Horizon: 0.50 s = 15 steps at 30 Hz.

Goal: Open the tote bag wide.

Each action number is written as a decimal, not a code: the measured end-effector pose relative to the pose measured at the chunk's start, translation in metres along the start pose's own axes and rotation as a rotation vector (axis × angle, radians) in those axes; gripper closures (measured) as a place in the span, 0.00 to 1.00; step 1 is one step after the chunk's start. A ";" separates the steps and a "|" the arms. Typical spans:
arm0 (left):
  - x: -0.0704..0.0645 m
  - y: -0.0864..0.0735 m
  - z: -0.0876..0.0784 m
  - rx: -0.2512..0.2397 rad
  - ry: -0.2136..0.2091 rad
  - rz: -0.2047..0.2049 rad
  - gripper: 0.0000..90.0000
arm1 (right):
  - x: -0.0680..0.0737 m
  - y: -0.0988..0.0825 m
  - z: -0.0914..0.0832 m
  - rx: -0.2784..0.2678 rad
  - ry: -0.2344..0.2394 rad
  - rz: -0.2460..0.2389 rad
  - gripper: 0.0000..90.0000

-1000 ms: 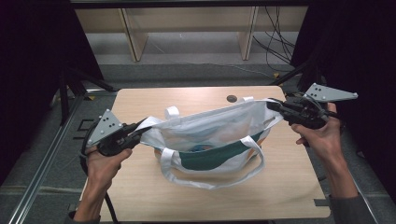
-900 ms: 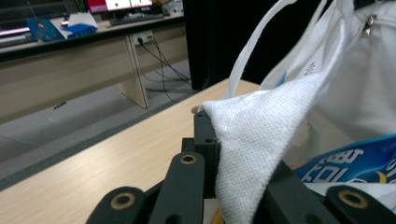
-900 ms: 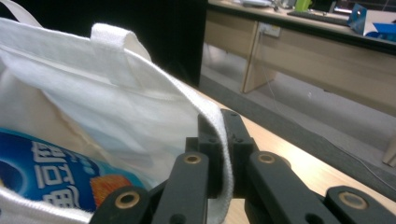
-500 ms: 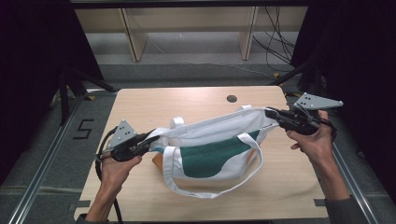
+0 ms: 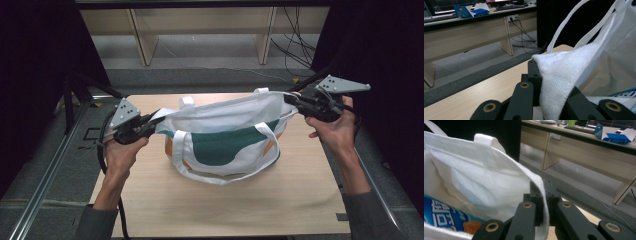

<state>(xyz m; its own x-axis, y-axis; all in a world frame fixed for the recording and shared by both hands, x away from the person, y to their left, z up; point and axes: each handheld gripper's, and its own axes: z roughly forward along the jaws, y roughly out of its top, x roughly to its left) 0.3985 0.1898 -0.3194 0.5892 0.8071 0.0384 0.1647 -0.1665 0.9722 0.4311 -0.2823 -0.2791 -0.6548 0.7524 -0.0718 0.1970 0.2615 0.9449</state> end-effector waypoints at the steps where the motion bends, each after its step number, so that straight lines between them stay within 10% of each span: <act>1: 0.002 0.001 0.000 -0.013 -0.021 -0.042 0.96 | -0.002 0.003 0.003 -0.009 -0.005 0.004 0.98; 15: -0.035 0.020 -0.056 -0.065 -0.099 -0.006 0.96 | 0.019 0.009 -0.049 -0.116 0.050 -0.044 0.98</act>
<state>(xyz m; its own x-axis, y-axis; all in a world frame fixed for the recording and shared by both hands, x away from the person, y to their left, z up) 0.3365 0.1899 -0.2879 0.6638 0.7478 0.0123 0.1188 -0.1217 0.9854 0.3847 -0.2953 -0.2561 -0.6971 0.7098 -0.1007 0.0833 0.2197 0.9720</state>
